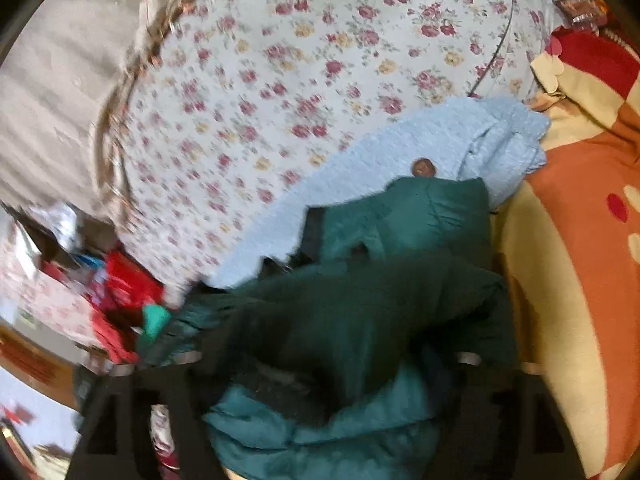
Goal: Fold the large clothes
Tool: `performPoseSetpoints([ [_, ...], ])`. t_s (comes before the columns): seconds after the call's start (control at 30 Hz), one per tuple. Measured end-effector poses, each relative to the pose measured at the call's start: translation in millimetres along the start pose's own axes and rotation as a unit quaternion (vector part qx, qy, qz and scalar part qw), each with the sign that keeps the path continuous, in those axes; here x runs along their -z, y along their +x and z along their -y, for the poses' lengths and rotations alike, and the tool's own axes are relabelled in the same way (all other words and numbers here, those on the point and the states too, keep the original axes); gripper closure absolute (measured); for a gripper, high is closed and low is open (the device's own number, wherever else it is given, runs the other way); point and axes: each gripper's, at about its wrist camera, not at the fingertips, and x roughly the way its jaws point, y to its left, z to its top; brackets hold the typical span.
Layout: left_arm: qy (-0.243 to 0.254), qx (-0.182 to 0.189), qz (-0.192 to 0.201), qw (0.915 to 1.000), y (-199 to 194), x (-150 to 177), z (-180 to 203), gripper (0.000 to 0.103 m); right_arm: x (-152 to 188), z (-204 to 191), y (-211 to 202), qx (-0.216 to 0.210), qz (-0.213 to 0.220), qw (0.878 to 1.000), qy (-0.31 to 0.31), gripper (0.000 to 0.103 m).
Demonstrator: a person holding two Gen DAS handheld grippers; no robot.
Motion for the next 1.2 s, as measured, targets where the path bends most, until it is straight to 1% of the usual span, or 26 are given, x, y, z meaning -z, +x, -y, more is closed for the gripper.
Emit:
performPoseSetpoints([
  [0.1, 0.002, 0.001, 0.015, 0.9999, -8, -1, 2, 0.036, -5, -5, -10, 0.006, 0.016, 1.0, -0.01, 0.009],
  [0.17, 0.006, -0.003, 0.029, 0.9996, -15, -3, 5, 0.036, -2, -16, -16, 0.027, 0.025, 0.998, -0.046, 0.009],
  [0.23, 0.025, -0.021, 0.04, 0.9987, -19, -1, 12, 0.036, 7, -29, -14, 0.068, 0.023, 0.993, -0.097, 0.009],
  [0.27, 0.045, -0.038, 0.041, 0.9975, -16, 2, 20, 0.036, 12, -34, -9, 0.087, 0.018, 0.989, -0.121, 0.009],
  [0.3, 0.062, -0.052, 0.038, 0.996, -11, 6, 26, 0.036, 15, -36, -3, 0.096, 0.013, 0.986, -0.137, 0.009],
  [0.33, 0.083, -0.069, 0.031, 0.9937, -2, 11, 34, 0.036, 20, -40, 6, 0.103, 0.003, 0.982, -0.158, 0.009],
  [0.37, 0.108, -0.085, 0.019, 0.9903, 11, 18, 42, 0.036, 24, -43, 16, 0.11, -0.007, 0.978, -0.177, 0.012],
  [0.4, 0.125, -0.095, 0.01, 0.9875, 22, 23, 48, 0.036, 27, -44, 25, 0.117, -0.013, 0.975, -0.19, 0.013],
  [0.43, 0.153, -0.108, -0.002, 0.9823, 40, 31, 58, 0.036, 29, -45, 35, 0.128, -0.017, 0.971, -0.202, 0.017],
  [0.47, 0.17, -0.116, -0.008, 0.9785, 52, 36, 63, 0.036, 29, -45, 47, 0.142, -0.021, 0.966, -0.213, 0.018],
  [0.5, 0.193, -0.129, -0.013, 0.9726, 68, 41, 69, 0.036, 28, -43, 58, 0.154, -0.025, 0.963, -0.22, 0.019],
  [0.53, 0.208, -0.144, -0.013, 0.9673, 82, 42, 72, 0.036, 27, -40, 68, 0.163, -0.029, 0.96, -0.225, 0.019],
  [0.6, 0.222, -0.181, -0.005, 0.9581, 107, 38, 69, 0.035, 21, -33, 83, 0.178, -0.03, 0.956, -0.231, 0.019],
  [0.63, 0.218, -0.195, -0.007, 0.9563, 118, 33, 64, 0.036, 18, -31, 90, 0.183, -0.031, 0.954, -0.236, 0.019],
  [0.67, 0.204, -0.203, -0.014, 0.9576, 132, 24, 53, 0.036, 14, -30, 97, 0.187, -0.034, 0.951, -0.243, 0.019],
  [0.73, 0.183, -0.204, -0.02, 0.9614, 147, 7, 37, 0.036, 7, -30, 108, 0.194, -0.039, 0.947, -0.253, 0.019],
  [0.8, 0.191, -0.208, -0.018, 0.9591, 155, -2, 35, 0.036, -1, -29, 118, 0.199, -0.043, 0.944, -0.26, 0.019],
  [0.83, 0.207, -0.215, -0.017, 0.9544, 161, -7, 35, 0.035, -5, -26, 125, 0.198, -0.045, 0.944, -0.258, 0.017],
  [0.9, 0.222, -0.218, -0.016, 0.9503, 169, -11, 36, 0.034, -10, -18, 131, 0.189, -0.047, 0.95, -0.244, 0.013],
  [0.97, 0.222, -0.215, -0.022, 0.9508, 175, -19, 31, 0.034, -12, -9, 134, 0.175, -0.04, 0.957, -0.227, 0.01],
  [1.07, 0.206, -0.202, -0.028, 0.9571, 174, -25, 27, 0.034, -8, -8, 131, 0.176, -0.029, 0.957, -0.227, 0.01],
  [1.13, 0.207, -0.2, -0.028, 0.9572, 165, -22, 33, 0.034, -6, -16, 126, 0.192, -0.025, 0.953, -0.232, 0.01],
  [1.2, 0.208, -0.195, -0.017, 0.9584, 148, -19, 40, 0.034, -4, -28, 113, 0.19, -0.014, 0.953, -0.235, 0.011],
])
